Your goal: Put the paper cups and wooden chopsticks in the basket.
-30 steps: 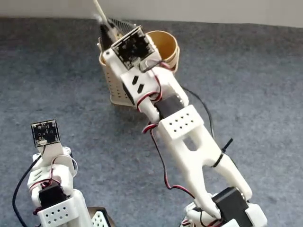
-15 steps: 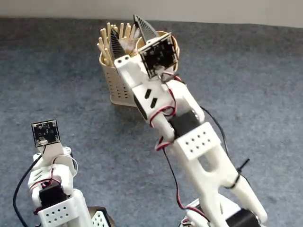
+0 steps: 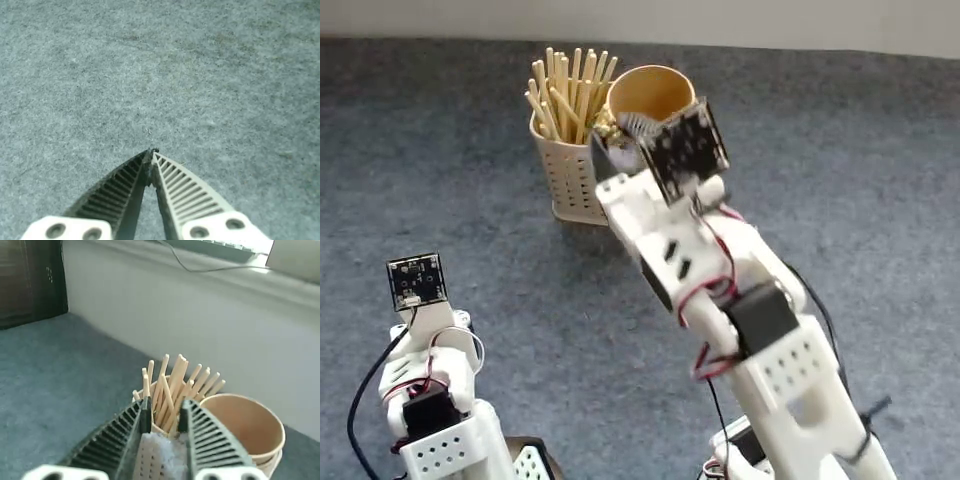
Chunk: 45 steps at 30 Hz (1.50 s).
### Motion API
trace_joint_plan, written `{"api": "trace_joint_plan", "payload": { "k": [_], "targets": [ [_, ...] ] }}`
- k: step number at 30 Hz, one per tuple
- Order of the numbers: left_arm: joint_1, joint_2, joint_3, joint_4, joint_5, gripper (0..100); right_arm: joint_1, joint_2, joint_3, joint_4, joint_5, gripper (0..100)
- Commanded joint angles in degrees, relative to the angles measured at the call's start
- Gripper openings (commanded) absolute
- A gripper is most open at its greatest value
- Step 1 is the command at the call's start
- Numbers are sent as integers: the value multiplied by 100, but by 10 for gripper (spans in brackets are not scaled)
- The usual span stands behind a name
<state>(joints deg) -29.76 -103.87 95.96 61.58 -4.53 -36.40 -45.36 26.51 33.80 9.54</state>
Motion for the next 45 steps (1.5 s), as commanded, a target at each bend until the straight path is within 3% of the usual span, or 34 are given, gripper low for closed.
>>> {"api": "trace_joint_plan", "payload": {
  "k": [1, 15, 22, 33, 39, 45],
  "targets": [
    [-57, -4, 119, 9, -26, 21, 136, -1341, 708, 312, -18, 19],
    [-57, -4, 119, -9, -26, 21, 1534, -6158, 4277, 699, -18, 19],
    [-22, -4, 119, 9, -26, 21, 1868, -5965, 4347, 1534, -62, 19],
    [-48, -4, 119, 501, -26, 21, 1877, -6000, 6343, 2097, -35, 19],
    [-57, -4, 119, 1090, -26, 21, 2475, -6000, 7327, 2079, -62, 19],
    [-57, -4, 119, 1187, -26, 21, 3292, -5982, 7688, 2273, -62, 19]
  ]
}}
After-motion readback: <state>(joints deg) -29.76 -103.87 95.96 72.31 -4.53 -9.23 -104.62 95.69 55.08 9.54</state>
